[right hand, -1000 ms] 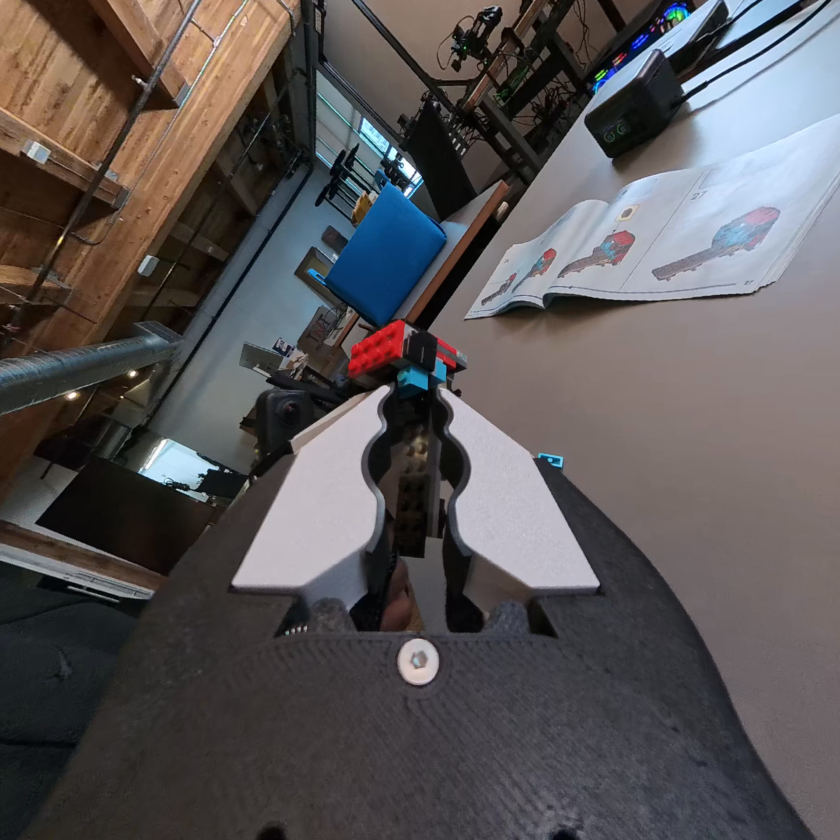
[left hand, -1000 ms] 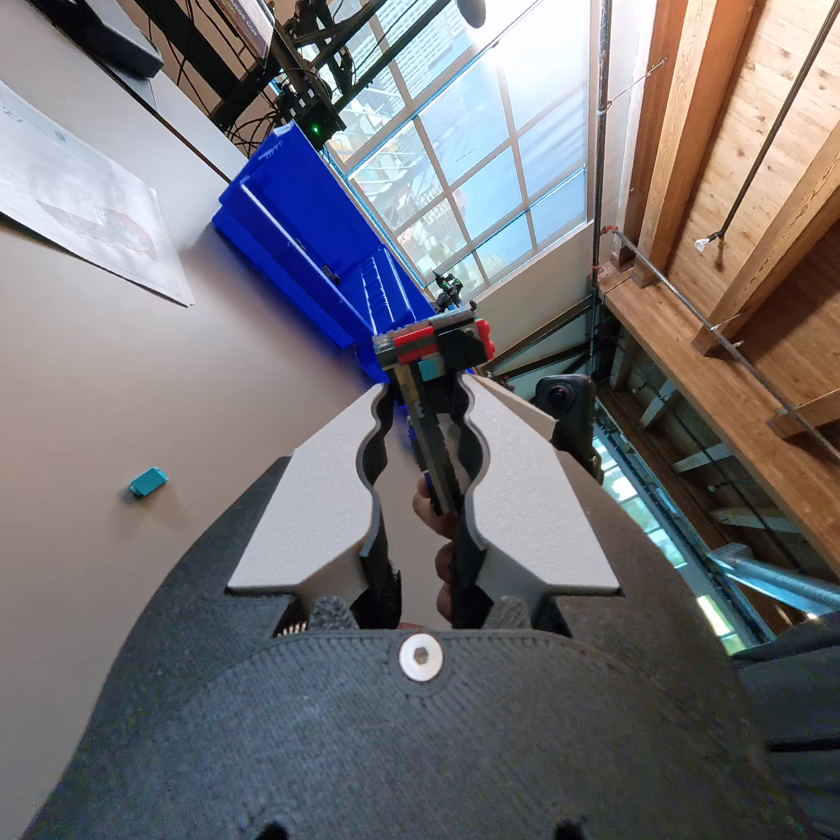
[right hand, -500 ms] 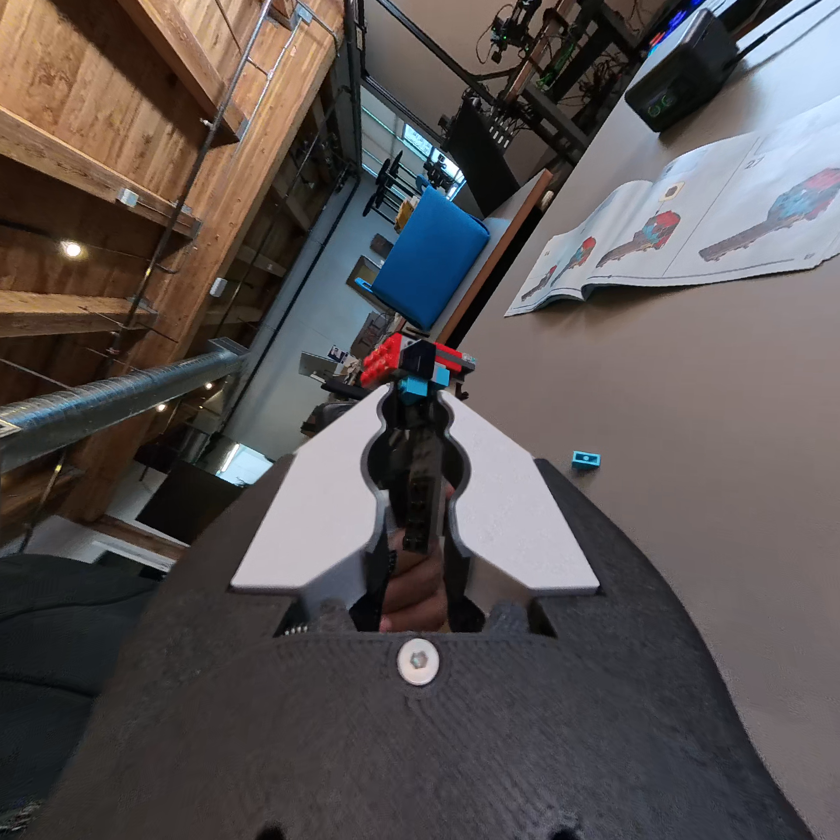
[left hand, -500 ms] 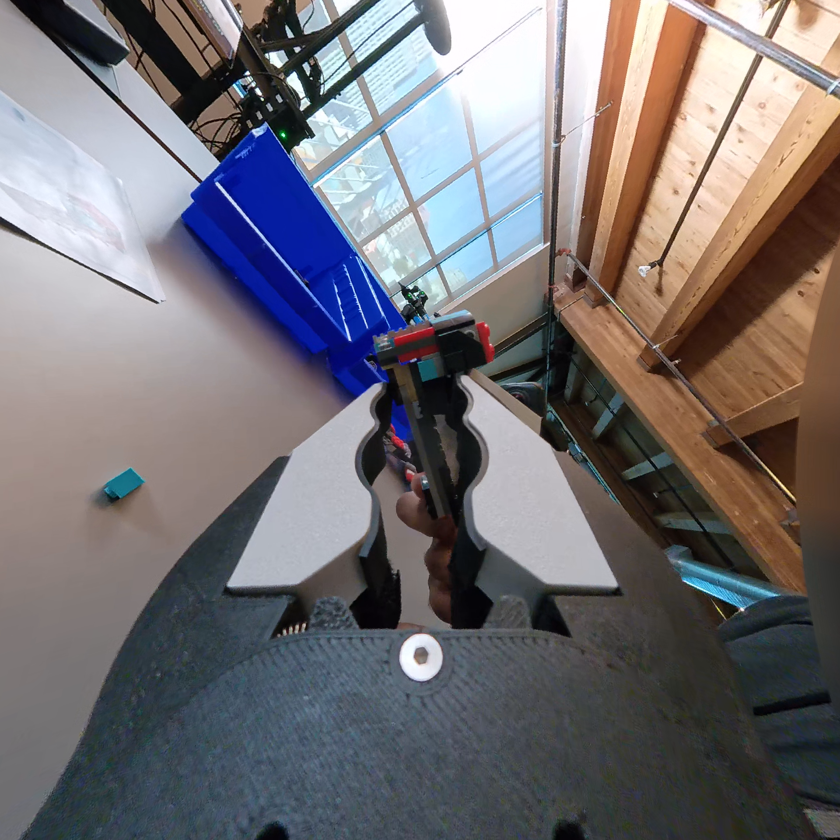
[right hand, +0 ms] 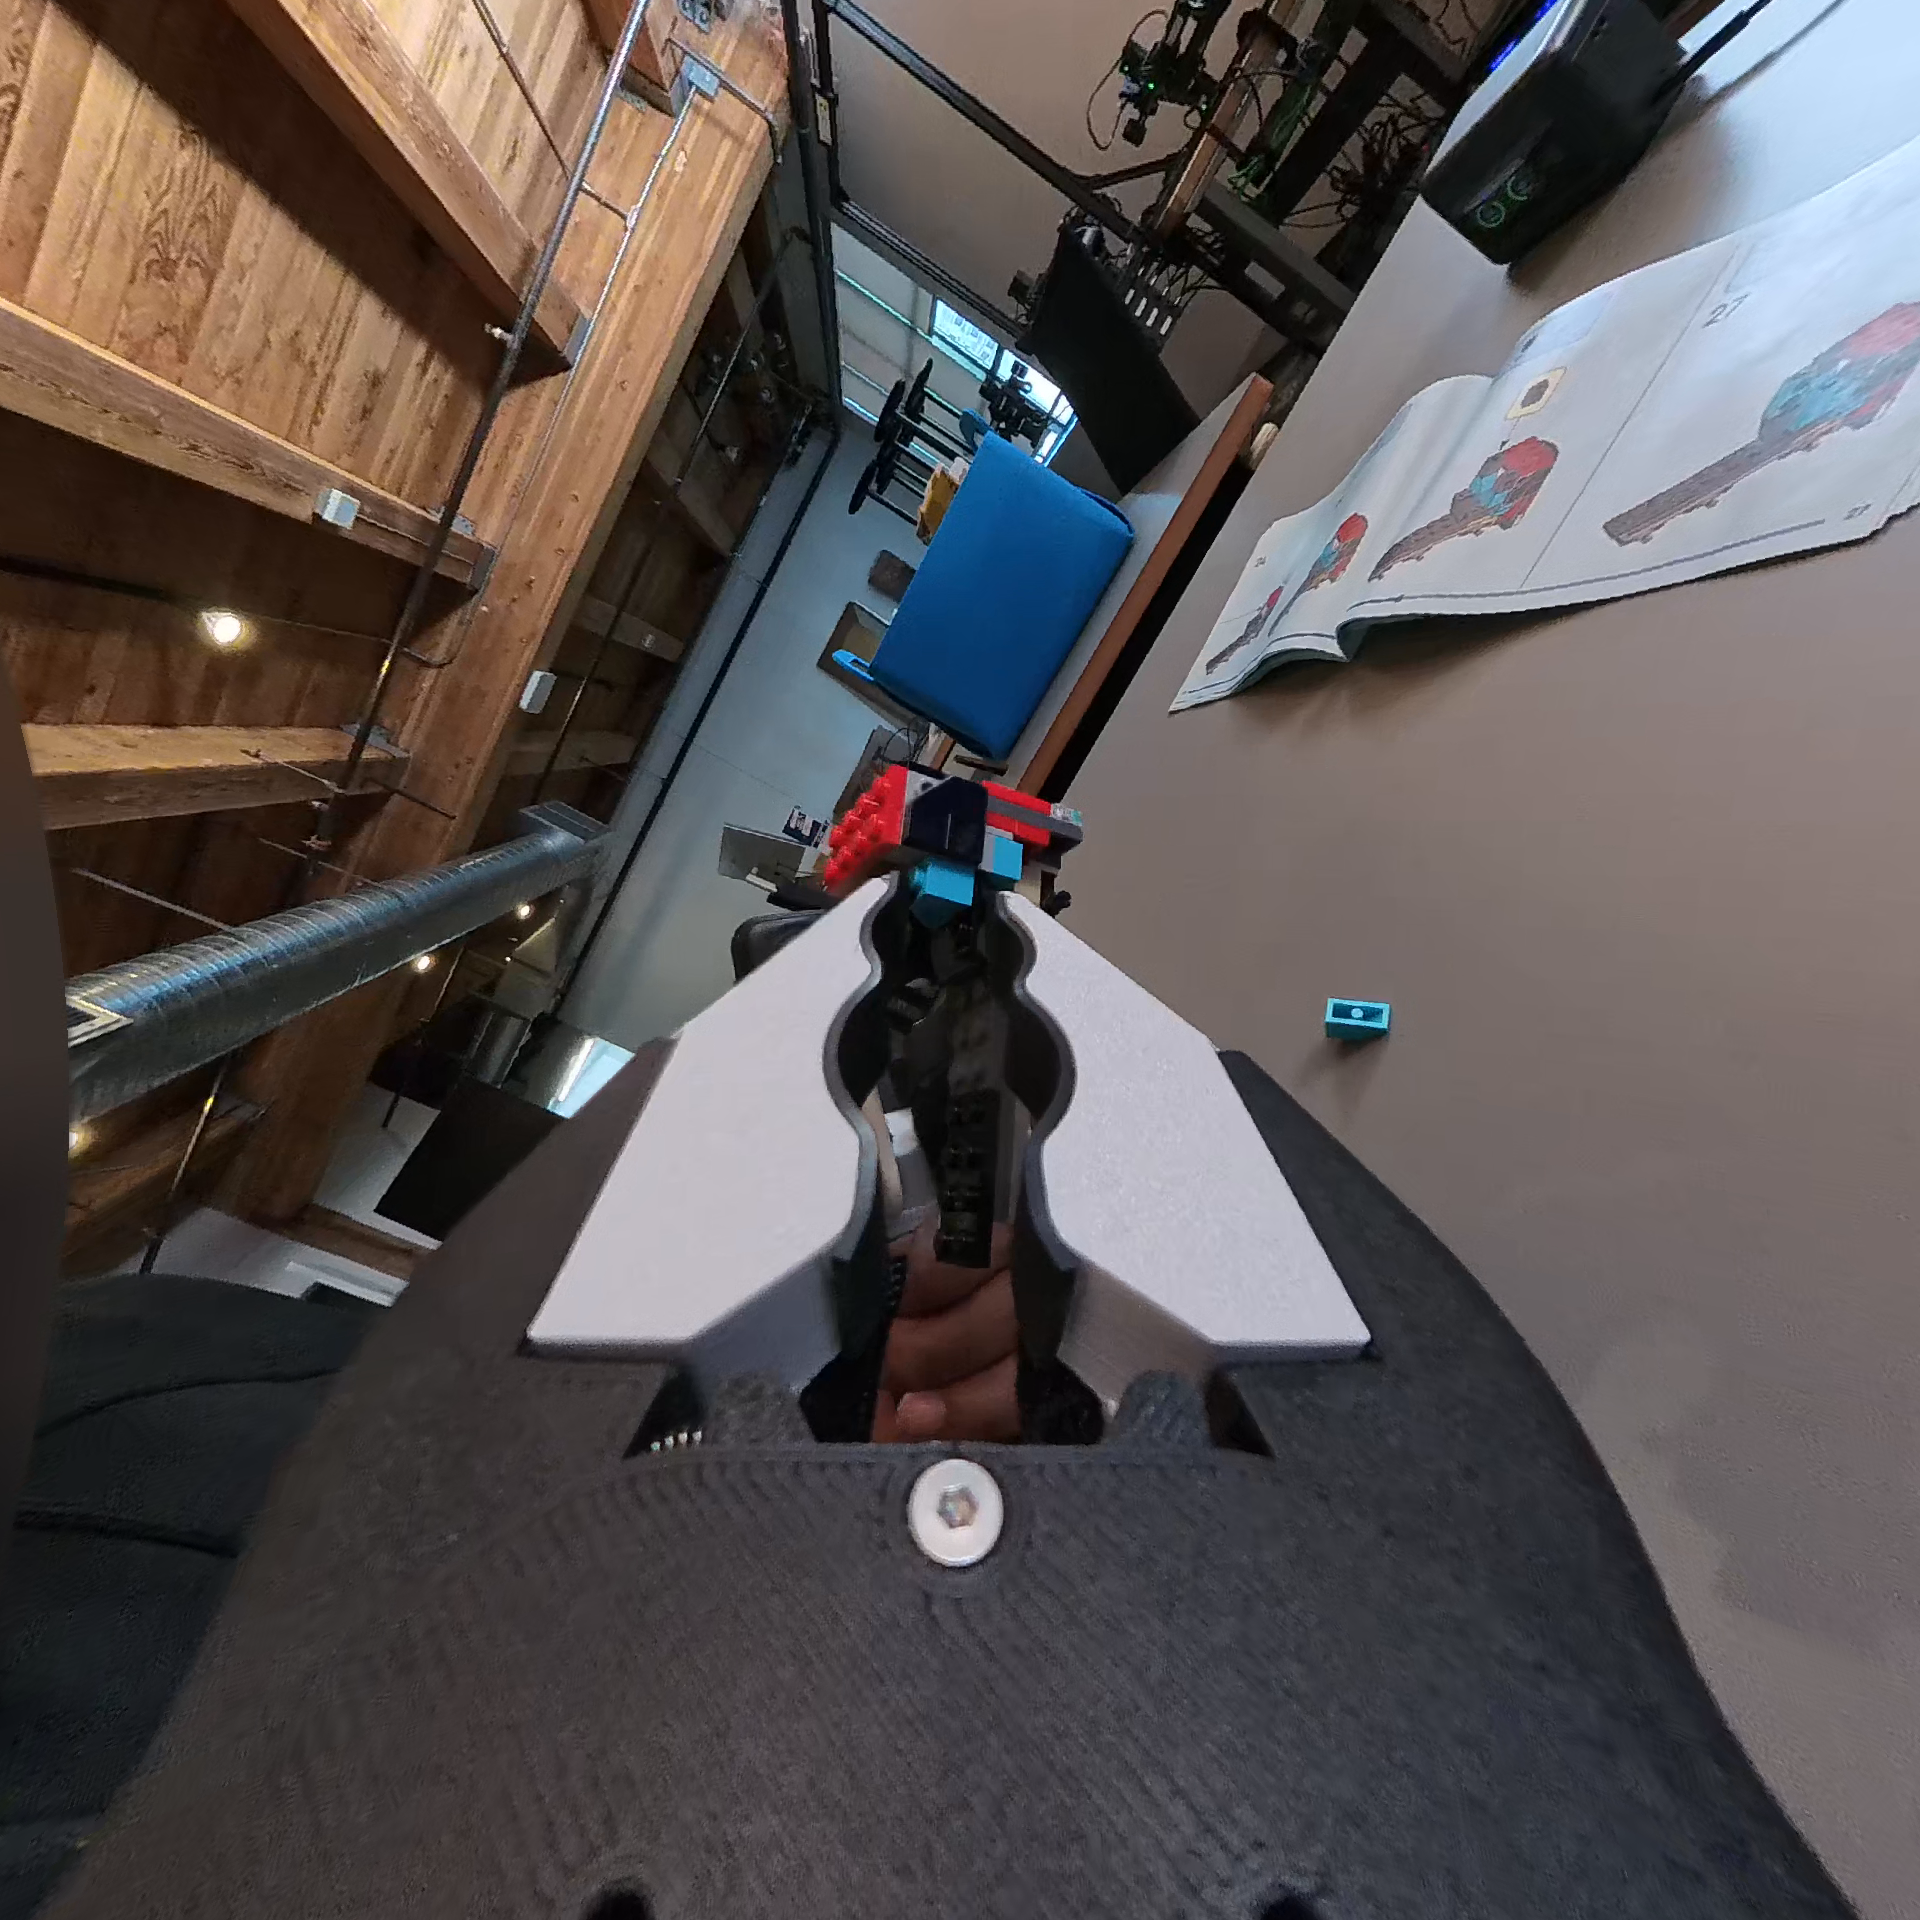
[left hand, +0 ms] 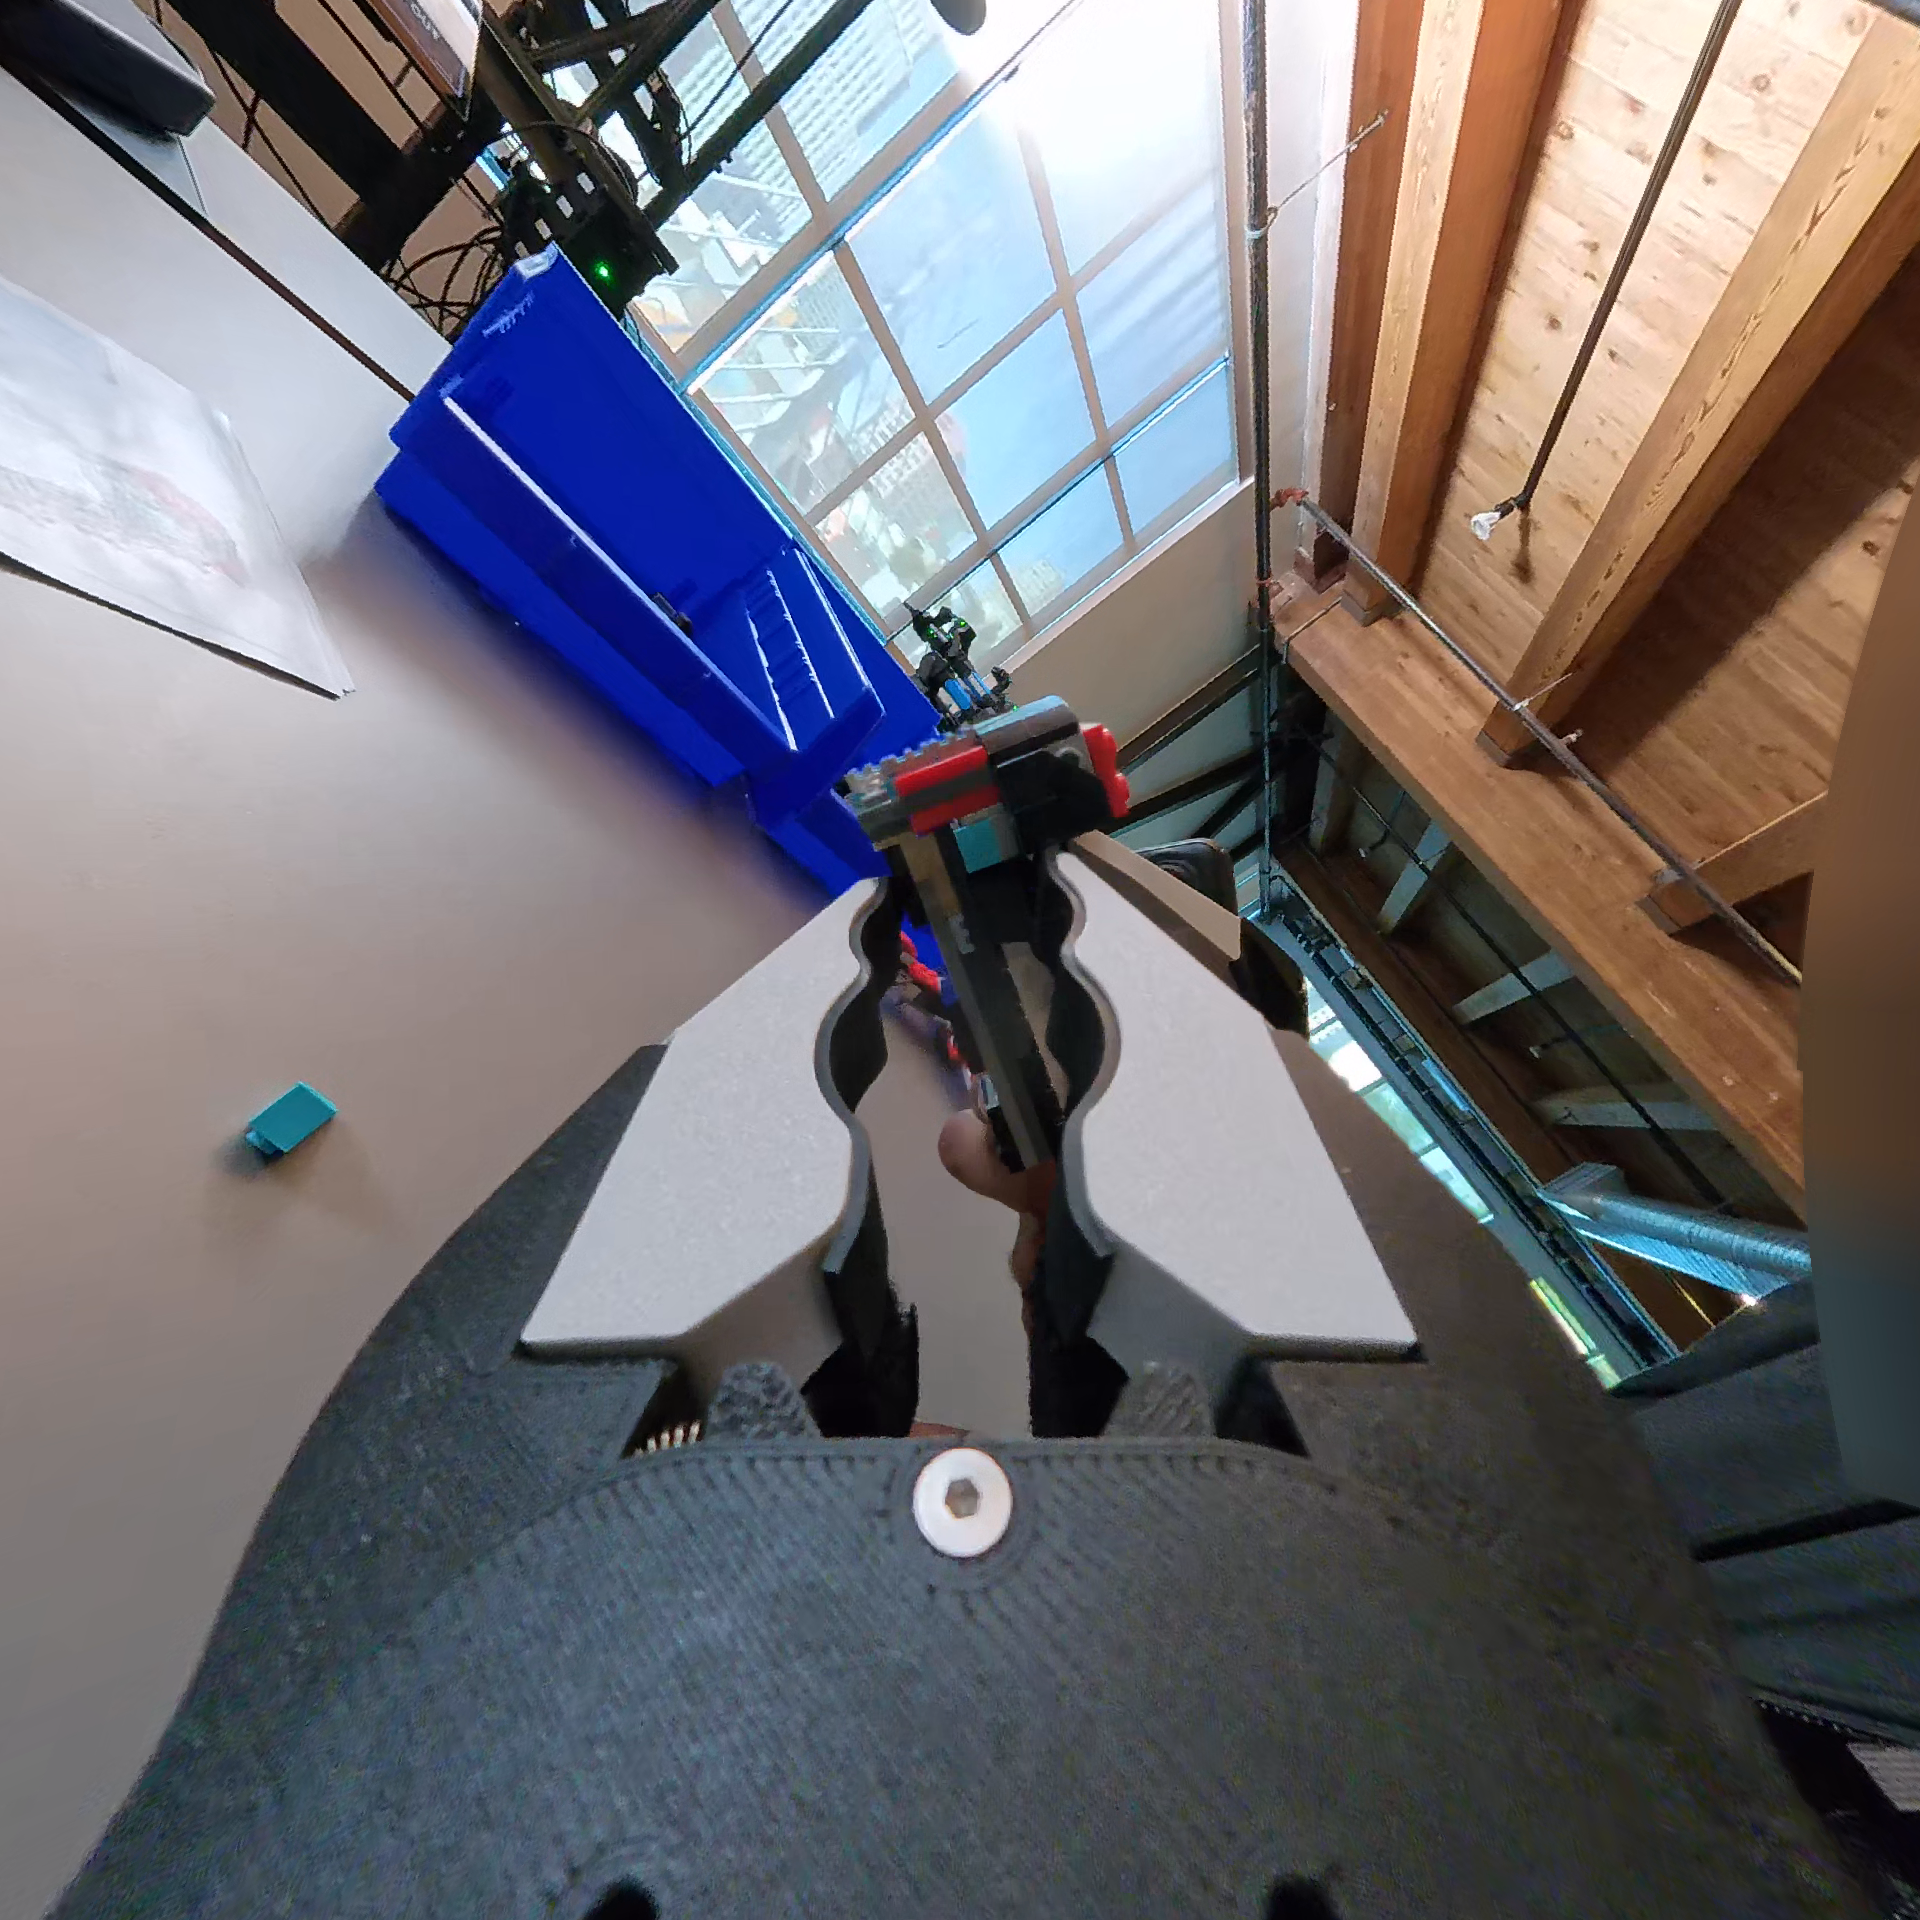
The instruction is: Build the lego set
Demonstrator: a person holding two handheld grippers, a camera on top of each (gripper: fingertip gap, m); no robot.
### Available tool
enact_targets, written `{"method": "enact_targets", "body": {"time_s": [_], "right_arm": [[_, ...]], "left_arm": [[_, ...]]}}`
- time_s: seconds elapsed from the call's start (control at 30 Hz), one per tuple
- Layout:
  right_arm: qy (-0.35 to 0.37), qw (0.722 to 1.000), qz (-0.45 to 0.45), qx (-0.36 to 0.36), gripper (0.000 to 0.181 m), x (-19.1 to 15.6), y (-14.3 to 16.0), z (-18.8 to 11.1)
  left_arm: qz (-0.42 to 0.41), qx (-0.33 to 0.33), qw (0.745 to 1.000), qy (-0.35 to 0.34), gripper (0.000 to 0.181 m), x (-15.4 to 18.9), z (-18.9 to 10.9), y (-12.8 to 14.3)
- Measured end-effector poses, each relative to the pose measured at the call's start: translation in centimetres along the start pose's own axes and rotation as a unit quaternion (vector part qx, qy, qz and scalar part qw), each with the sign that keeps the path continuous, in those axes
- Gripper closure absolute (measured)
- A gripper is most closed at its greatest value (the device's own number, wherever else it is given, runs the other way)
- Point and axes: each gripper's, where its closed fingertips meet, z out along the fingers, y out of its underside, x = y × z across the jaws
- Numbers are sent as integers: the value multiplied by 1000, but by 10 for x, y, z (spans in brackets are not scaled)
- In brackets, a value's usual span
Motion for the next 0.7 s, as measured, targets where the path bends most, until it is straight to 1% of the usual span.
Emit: {"method": "enact_targets", "body": {"time_s": [0.7], "right_arm": [[34, 999, -27, -4, 170, 5, 1, -2]], "left_arm": [[-15, -5, 1000, -7, 154, -3, 1, 4]]}}
